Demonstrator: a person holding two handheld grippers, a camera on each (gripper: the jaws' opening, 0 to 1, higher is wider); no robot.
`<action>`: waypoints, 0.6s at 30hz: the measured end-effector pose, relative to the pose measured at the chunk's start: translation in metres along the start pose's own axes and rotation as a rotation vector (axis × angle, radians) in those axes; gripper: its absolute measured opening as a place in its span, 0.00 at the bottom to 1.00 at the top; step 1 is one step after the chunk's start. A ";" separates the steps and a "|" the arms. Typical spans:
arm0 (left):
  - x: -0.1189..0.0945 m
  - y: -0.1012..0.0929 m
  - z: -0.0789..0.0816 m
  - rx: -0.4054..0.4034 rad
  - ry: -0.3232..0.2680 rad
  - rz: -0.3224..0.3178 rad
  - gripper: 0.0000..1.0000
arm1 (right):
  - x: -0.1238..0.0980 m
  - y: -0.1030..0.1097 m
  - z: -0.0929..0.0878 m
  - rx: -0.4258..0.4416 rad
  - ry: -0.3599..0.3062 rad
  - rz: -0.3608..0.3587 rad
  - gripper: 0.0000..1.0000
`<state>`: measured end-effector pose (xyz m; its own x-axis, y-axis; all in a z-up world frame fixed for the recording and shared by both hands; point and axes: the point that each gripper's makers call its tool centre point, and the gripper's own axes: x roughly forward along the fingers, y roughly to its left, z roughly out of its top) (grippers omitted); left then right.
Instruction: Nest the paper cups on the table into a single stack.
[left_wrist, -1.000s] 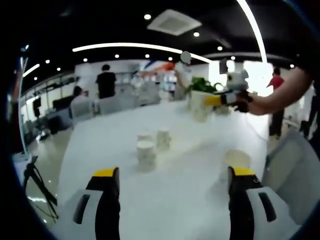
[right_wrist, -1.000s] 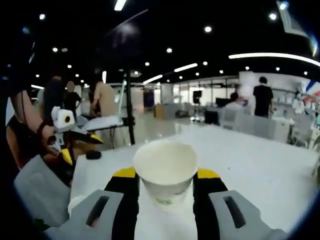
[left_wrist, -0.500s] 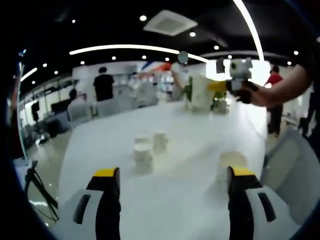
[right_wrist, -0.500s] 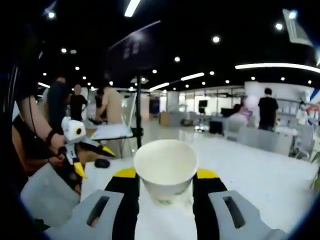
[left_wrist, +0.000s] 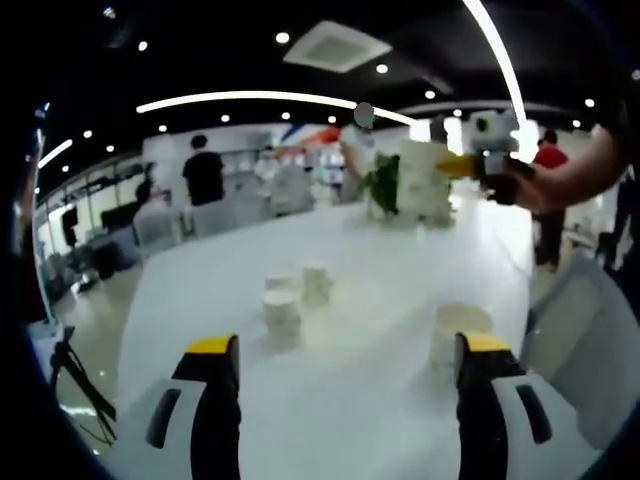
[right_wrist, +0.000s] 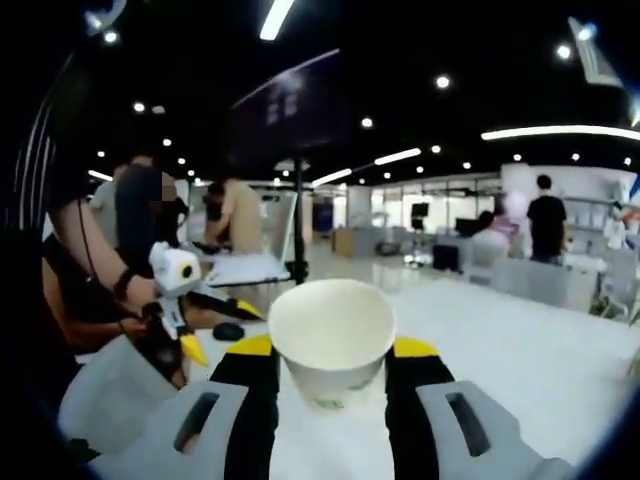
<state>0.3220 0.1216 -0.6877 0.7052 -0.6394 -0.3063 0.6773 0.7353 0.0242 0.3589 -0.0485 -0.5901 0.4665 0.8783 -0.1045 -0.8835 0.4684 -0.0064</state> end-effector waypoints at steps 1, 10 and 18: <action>0.000 0.000 -0.001 0.000 0.002 0.000 0.87 | 0.000 0.003 0.000 0.002 0.000 0.006 0.38; -0.006 -0.002 -0.006 0.000 0.016 0.006 0.87 | 0.000 0.030 0.000 -0.003 0.007 0.058 0.38; -0.010 -0.006 -0.007 -0.008 0.016 0.006 0.87 | 0.001 0.047 -0.005 0.012 0.010 0.081 0.37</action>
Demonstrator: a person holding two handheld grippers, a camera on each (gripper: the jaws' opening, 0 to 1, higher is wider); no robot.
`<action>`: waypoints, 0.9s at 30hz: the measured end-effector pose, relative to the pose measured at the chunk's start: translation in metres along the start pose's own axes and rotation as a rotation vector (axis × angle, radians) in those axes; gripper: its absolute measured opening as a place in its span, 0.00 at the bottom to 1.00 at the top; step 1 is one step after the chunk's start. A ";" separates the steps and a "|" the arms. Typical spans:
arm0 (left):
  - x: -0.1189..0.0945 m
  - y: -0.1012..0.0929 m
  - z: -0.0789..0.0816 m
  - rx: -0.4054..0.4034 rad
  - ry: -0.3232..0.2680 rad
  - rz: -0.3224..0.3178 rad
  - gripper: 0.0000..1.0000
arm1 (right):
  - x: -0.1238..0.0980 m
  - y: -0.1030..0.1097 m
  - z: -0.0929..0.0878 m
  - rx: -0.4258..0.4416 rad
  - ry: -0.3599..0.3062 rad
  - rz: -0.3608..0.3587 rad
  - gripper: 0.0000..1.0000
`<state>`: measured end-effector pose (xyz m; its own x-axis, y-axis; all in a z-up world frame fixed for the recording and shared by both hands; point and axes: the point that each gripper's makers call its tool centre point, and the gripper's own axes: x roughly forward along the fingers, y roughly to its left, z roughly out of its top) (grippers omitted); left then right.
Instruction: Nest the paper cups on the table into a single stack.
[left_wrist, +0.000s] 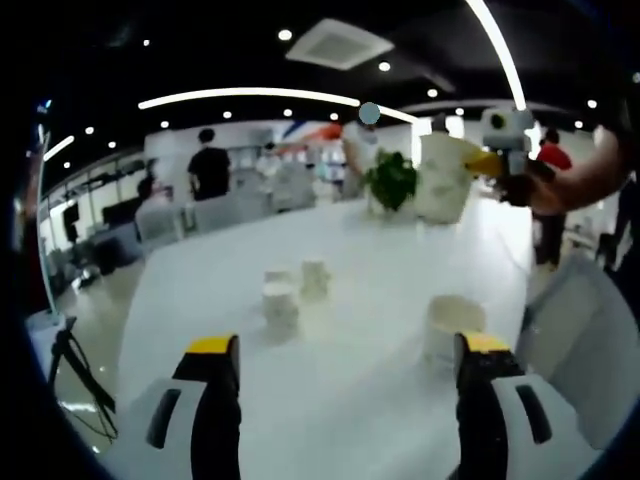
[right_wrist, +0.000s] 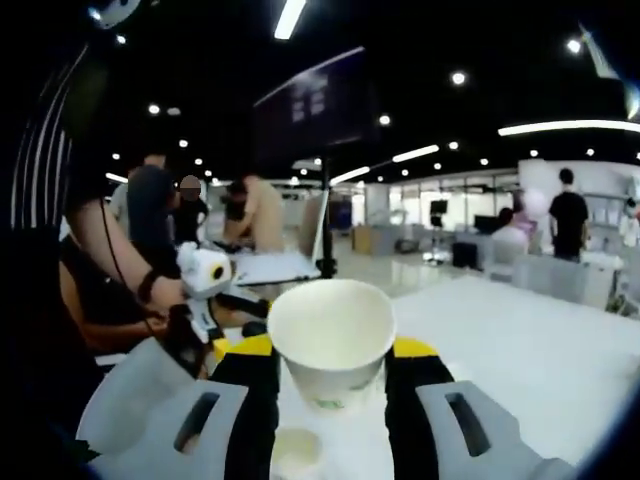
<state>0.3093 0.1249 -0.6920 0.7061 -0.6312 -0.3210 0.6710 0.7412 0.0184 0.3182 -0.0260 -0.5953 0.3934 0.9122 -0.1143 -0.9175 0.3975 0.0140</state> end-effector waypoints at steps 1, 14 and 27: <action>0.000 0.000 0.000 -0.002 0.000 0.000 0.87 | 0.001 0.003 -0.002 -0.002 0.003 0.005 0.37; -0.003 0.001 -0.006 -0.018 0.008 0.008 0.86 | 0.006 0.021 -0.018 0.032 0.018 0.039 0.37; -0.004 0.001 -0.006 -0.022 0.014 0.015 0.86 | 0.007 0.027 -0.038 0.046 0.057 0.057 0.37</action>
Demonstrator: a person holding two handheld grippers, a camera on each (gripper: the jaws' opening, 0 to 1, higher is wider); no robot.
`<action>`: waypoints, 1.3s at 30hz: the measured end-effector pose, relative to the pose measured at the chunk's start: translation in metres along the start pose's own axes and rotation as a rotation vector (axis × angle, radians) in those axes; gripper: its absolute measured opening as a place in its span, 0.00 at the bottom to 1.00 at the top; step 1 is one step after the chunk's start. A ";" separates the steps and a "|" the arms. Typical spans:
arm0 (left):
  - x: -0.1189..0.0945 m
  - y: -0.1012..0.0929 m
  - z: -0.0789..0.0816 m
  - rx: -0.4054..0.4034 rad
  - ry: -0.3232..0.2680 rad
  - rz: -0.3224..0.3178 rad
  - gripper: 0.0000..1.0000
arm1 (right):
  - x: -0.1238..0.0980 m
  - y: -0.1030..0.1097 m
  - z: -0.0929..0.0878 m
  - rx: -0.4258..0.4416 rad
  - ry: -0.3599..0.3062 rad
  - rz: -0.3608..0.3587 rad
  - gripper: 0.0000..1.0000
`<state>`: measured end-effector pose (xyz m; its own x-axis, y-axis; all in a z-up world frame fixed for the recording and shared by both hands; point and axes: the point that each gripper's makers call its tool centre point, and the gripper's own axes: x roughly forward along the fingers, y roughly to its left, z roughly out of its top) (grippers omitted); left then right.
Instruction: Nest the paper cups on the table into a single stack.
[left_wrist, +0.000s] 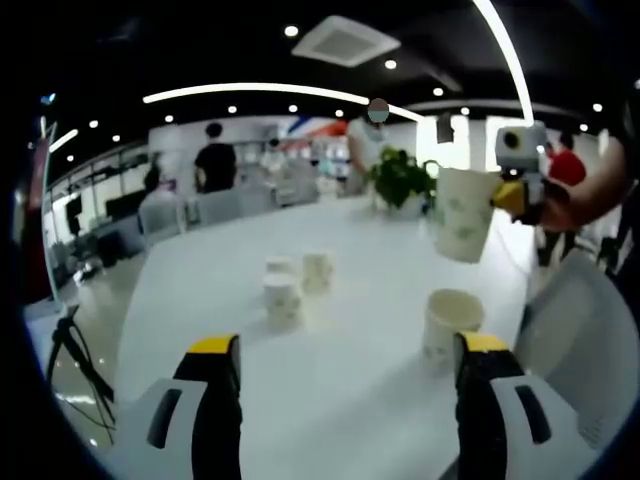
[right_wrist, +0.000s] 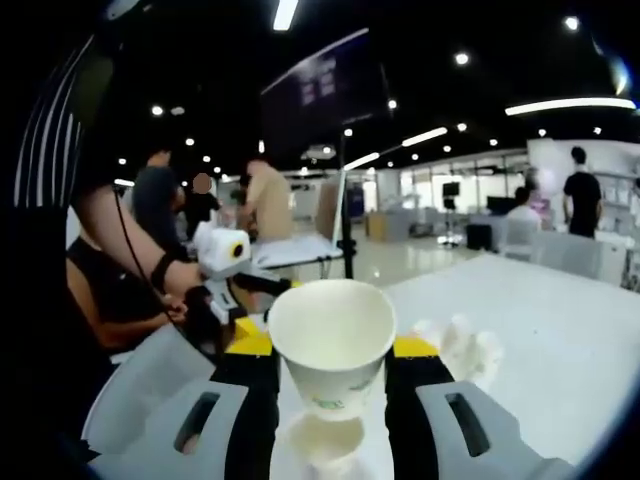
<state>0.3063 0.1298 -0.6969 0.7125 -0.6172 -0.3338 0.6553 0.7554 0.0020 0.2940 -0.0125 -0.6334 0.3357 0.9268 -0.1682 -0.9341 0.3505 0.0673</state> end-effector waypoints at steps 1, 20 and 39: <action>0.000 0.000 0.001 -0.002 -0.001 0.000 0.86 | 0.000 0.000 -0.001 0.004 0.001 0.001 0.37; 0.005 -0.001 -0.005 -0.007 0.009 -0.011 0.84 | 0.005 0.006 -0.031 0.027 0.059 0.024 0.37; 0.008 0.005 -0.011 -0.014 0.028 -0.018 0.83 | 0.016 0.006 -0.063 0.021 0.119 0.034 0.38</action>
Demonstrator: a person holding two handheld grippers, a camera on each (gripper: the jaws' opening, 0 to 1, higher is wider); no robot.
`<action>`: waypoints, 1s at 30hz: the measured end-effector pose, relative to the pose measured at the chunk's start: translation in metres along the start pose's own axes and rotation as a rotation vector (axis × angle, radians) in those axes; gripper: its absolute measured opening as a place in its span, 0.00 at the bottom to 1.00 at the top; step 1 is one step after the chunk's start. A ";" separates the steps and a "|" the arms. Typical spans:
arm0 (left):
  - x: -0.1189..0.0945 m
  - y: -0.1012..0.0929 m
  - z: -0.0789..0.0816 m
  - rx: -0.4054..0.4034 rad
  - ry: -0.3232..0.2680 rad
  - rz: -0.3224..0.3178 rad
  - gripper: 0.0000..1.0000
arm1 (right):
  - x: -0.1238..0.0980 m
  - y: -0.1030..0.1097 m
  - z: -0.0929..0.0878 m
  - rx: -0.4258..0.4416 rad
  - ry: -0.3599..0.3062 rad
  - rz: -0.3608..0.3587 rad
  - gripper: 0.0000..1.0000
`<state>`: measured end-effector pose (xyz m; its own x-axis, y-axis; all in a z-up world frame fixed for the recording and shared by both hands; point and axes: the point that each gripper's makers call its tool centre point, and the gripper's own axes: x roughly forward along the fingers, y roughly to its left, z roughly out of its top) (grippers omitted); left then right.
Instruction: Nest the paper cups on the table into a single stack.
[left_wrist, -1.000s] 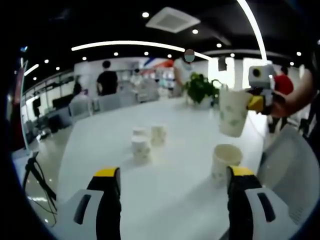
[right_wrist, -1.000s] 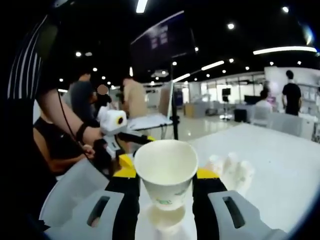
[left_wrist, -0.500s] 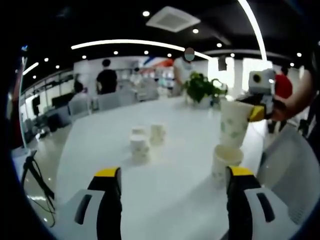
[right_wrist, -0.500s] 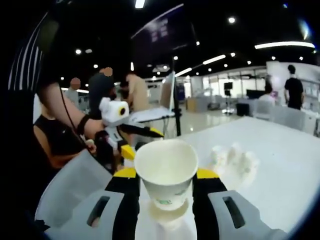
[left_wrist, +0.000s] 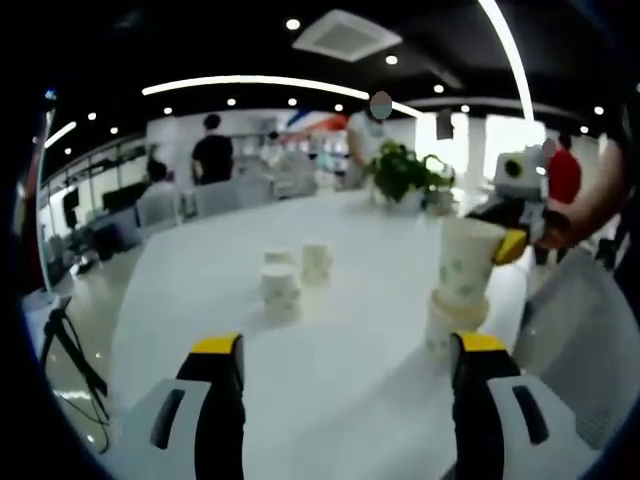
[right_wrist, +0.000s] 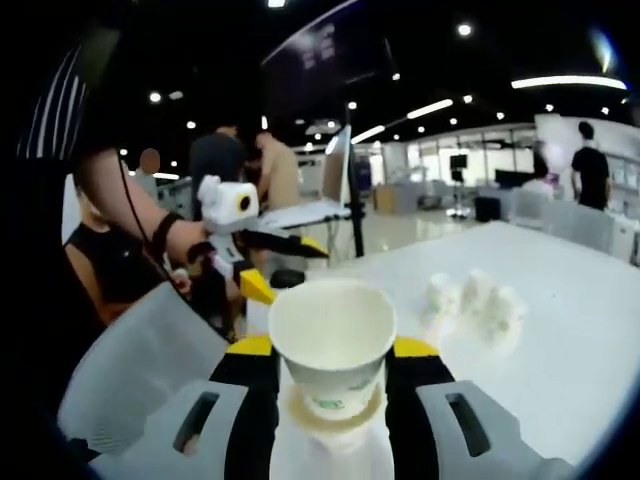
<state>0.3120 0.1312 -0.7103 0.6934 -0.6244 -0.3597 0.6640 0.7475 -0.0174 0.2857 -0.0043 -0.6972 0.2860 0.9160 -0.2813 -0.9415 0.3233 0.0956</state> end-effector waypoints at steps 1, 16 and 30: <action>0.000 0.001 0.000 -0.002 0.001 0.000 0.83 | 0.000 -0.001 -0.002 0.018 0.004 0.001 0.38; 0.006 0.005 0.001 -0.003 0.009 -0.003 0.82 | 0.002 0.000 -0.021 0.018 0.042 0.012 0.39; 0.002 0.005 -0.003 -0.008 0.022 -0.001 0.81 | 0.004 -0.002 -0.033 0.053 0.062 0.003 0.50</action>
<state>0.3156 0.1342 -0.7135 0.6865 -0.6199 -0.3801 0.6621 0.7489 -0.0256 0.2834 -0.0091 -0.7297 0.2700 0.9010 -0.3396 -0.9310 0.3342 0.1465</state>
